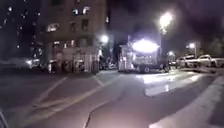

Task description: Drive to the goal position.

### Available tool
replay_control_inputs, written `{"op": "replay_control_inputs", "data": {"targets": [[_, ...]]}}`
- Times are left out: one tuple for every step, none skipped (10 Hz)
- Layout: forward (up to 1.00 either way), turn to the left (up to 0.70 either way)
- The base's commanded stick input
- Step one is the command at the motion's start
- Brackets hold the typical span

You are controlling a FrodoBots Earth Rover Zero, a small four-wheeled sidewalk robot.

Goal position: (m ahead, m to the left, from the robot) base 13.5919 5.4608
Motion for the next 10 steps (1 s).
{"op": "replay_control_inputs", "data": {"targets": [[0.7,0.0],[0.7,0.0],[0.7,0.0],[0.7,0.0],[0.7,0.0],[0.7,0.0],[0.7,0.0],[0.7,0.0],[0.7,0.0],[0.7,0.0]]}}
